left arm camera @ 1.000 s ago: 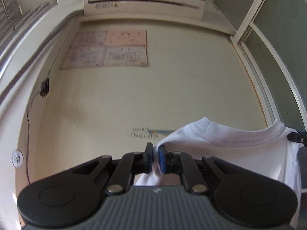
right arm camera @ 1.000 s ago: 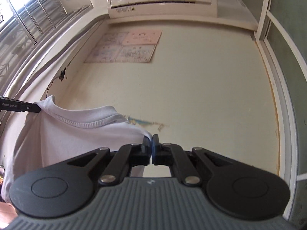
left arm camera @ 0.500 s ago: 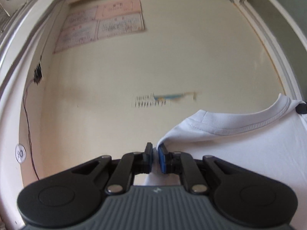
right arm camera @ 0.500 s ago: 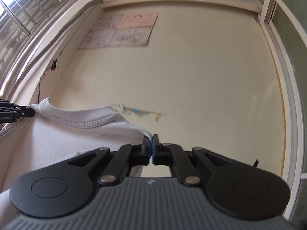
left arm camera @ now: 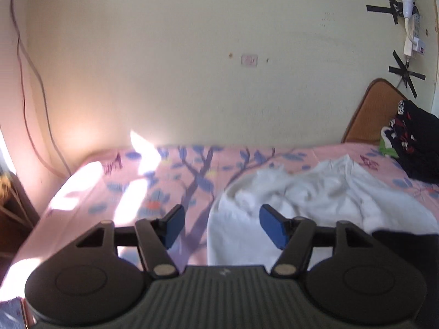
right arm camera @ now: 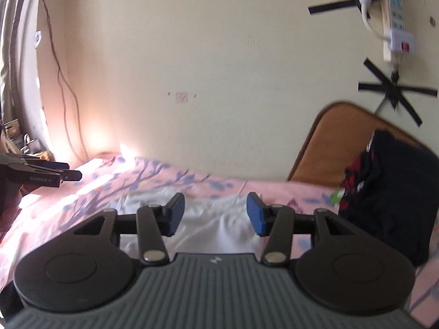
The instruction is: Fold small clothes
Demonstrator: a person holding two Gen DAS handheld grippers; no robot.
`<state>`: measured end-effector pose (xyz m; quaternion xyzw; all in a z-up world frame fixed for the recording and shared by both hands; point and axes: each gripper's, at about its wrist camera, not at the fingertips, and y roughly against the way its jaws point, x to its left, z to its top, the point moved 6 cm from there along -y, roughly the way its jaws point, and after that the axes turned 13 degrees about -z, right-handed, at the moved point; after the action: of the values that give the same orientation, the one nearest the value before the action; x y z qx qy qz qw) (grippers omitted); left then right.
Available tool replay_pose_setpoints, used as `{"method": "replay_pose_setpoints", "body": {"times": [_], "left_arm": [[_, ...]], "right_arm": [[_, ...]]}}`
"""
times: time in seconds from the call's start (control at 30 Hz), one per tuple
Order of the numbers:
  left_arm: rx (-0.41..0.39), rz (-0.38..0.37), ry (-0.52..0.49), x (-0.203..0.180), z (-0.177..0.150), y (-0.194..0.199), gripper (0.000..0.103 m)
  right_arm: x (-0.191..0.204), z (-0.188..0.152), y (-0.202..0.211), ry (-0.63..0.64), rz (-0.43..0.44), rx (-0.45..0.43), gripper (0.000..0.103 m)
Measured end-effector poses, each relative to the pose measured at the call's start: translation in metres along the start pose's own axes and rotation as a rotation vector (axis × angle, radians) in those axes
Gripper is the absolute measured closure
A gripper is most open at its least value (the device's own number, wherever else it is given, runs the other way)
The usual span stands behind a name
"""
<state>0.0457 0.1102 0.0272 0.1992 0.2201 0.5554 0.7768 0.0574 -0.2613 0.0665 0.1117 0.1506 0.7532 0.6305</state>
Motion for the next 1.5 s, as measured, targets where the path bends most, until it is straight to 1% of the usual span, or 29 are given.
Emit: {"method": "replay_pose_setpoints", "body": {"times": [0.07,0.1,0.13,0.17,0.27,0.33,0.37,0.4,0.43,0.47,0.53,0.6,0.7,0.73,0.83,0.9,0.93,0.97,1.0,1.03,1.07,1.13,1.17,1.23,1.3,1.37,1.4,1.47,1.5], "left_arm": [[0.054,-0.048,0.07,0.011,-0.034,0.014,0.034],[0.075,-0.071,0.099,0.015,-0.047,0.021,0.03],[0.091,-0.083,0.122,0.016,-0.059,0.026,0.021],[0.108,-0.098,0.15,0.018,-0.067,0.032,0.018],[0.141,-0.15,0.204,0.012,-0.088,0.038,0.019],[0.153,-0.175,0.21,0.002,-0.096,0.034,0.036],[0.141,-0.148,0.169,-0.005,-0.098,0.035,0.049],[0.151,-0.128,0.122,-0.013,-0.099,0.032,0.084],[0.153,-0.096,0.088,-0.017,-0.098,0.03,0.098],[0.16,-0.096,0.085,-0.019,-0.094,0.028,0.098],[0.144,-0.097,0.097,-0.012,-0.085,0.031,0.098],[0.111,-0.067,0.102,0.004,-0.07,0.039,0.098],[0.047,0.023,0.13,0.039,-0.041,0.054,0.098],[0.021,0.075,0.132,0.053,-0.031,0.059,0.098],[-0.031,0.273,0.128,0.095,-0.001,0.064,0.098],[-0.025,0.342,0.176,0.123,0.011,0.056,0.098],[-0.001,0.377,0.212,0.137,0.013,0.047,0.093],[0.027,0.4,0.237,0.146,0.013,0.04,0.091],[0.046,0.403,0.26,0.151,0.012,0.035,0.089],[0.056,0.387,0.281,0.152,0.011,0.033,0.089],[0.054,0.367,0.279,0.148,0.012,0.034,0.088],[0.011,0.325,0.22,0.129,0.022,0.042,0.07],[-0.018,0.313,0.187,0.119,0.03,0.046,0.066],[-0.074,0.291,0.121,0.098,0.056,0.044,0.063],[-0.082,0.245,0.051,0.074,0.079,0.026,0.062],[-0.049,0.199,-0.039,0.049,0.093,-0.008,0.059],[-0.018,0.169,-0.08,0.038,0.095,-0.029,0.052],[0.072,0.09,-0.139,0.019,0.09,-0.076,0.048],[0.106,0.059,-0.152,0.013,0.087,-0.095,0.044]], "right_arm": [[0.0,-0.035,0.016,-0.022,0.037,0.056,0.04],[0.001,-0.045,0.022,-0.036,0.055,0.081,0.038],[0.001,-0.053,0.025,-0.057,0.065,0.105,0.037],[0.002,-0.056,0.026,-0.086,0.068,0.133,0.035],[0.003,-0.061,0.019,-0.159,0.083,0.21,0.035],[0.009,-0.064,0.008,-0.187,0.096,0.24,0.035],[0.013,-0.069,-0.003,-0.211,0.114,0.275,0.037],[0.015,-0.073,-0.007,-0.234,0.141,0.304,0.055],[0.02,-0.076,-0.01,-0.245,0.161,0.319,0.071],[0.023,-0.077,-0.014,-0.234,0.157,0.326,0.097],[0.018,-0.071,-0.013,-0.253,0.165,0.301,0.097],[0.006,-0.049,0.0,-0.263,0.159,0.228,0.097],[-0.036,-0.008,0.032,-0.22,0.02,0.057,0.097],[-0.055,0.002,0.04,-0.235,-0.016,0.029,0.097],[-0.126,0.03,0.059,-0.24,-0.229,-0.061,0.097],[-0.162,0.038,0.057,-0.2,-0.37,-0.074,0.097],[-0.177,0.037,0.052,-0.182,-0.43,-0.06,0.096],[-0.192,0.033,0.045,-0.155,-0.511,-0.041,0.089],[-0.201,0.029,0.038,-0.132,-0.562,-0.019,0.076],[-0.211,0.021,0.032,-0.121,-0.588,0.018,0.07],[-0.217,0.016,0.031,-0.145,-0.573,0.028,0.068],[-0.214,0.014,0.037,-0.217,-0.47,0.012,0.068],[-0.207,0.015,0.038,-0.234,-0.419,0.006,0.068],[-0.178,0.025,0.028,-0.215,-0.324,0.005,0.067],[-0.138,0.038,0.001,-0.169,-0.233,0.024,0.057],[-0.105,0.043,-0.031,-0.157,-0.126,0.063,0.046],[-0.089,0.042,-0.05,-0.155,-0.076,0.095,0.043],[-0.055,0.035,-0.087,-0.13,0.009,0.173,0.038],[-0.04,0.03,-0.103,-0.111,0.041,0.215,0.031]]}}
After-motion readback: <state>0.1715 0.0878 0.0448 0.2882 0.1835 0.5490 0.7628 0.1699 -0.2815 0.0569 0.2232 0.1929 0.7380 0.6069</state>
